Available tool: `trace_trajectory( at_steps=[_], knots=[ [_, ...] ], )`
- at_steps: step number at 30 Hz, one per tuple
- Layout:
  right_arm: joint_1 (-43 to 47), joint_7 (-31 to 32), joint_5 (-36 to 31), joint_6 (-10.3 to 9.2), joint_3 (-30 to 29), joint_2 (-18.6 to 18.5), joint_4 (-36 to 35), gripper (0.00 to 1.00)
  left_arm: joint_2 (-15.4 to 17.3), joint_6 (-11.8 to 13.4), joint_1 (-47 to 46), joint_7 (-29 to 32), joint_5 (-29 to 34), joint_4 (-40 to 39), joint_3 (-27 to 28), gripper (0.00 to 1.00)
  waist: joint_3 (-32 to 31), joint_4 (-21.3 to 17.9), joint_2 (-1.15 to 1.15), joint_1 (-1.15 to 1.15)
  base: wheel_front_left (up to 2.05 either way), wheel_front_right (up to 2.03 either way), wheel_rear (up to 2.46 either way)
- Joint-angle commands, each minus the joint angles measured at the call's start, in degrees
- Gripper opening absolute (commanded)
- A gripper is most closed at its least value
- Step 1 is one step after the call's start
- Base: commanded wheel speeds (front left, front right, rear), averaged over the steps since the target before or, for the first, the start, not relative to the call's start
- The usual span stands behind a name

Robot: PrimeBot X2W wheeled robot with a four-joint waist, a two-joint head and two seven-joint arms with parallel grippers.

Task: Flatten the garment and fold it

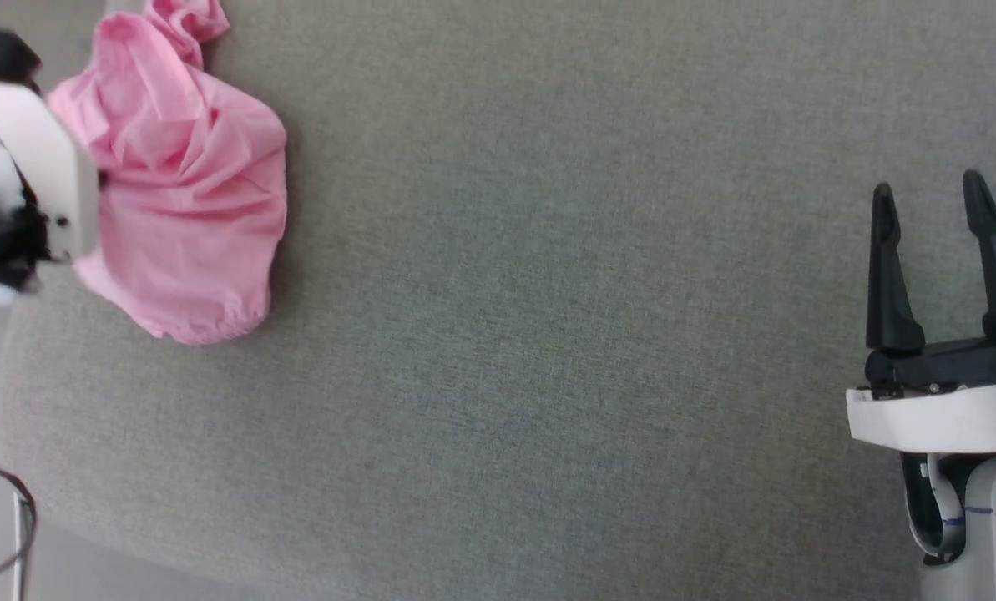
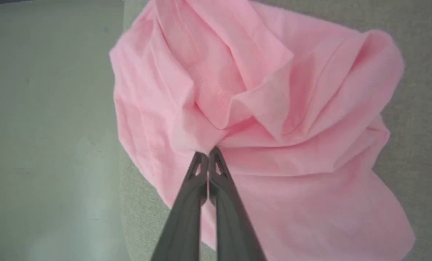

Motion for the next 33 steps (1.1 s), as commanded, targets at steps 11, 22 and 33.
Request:
trace_trajectory(
  at_steps=[11, 22, 33],
  knots=[
    [5.5, -0.3, 5.1, -0.12, -0.9, 0.1, 2.1, 1.00, 2.7, 0.0, -10.5, -6.0, 0.4, -14.2, -10.0, 0.00, -13.7, -3.2, -0.01, 0.00, 0.00, 0.00, 0.00],
    [7.6, -0.3, 8.0, -0.12, -1.6, 0.1, 2.6, 1.00, 0.1, 0.0, -19.6, -7.3, -2.0, -25.7, -21.6, 0.00, -17.0, -13.2, -0.01, 0.00, 0.00, 0.00, 0.00],
    [7.6, -0.3, 10.2, -0.12, -1.9, 0.1, 2.7, 1.00, -8.9, 0.0, -25.8, -11.0, -6.1, -30.0, -29.6, 0.00, -15.2, -24.2, -0.01, 0.00, 0.00, 0.00, 0.00]
  ],
)
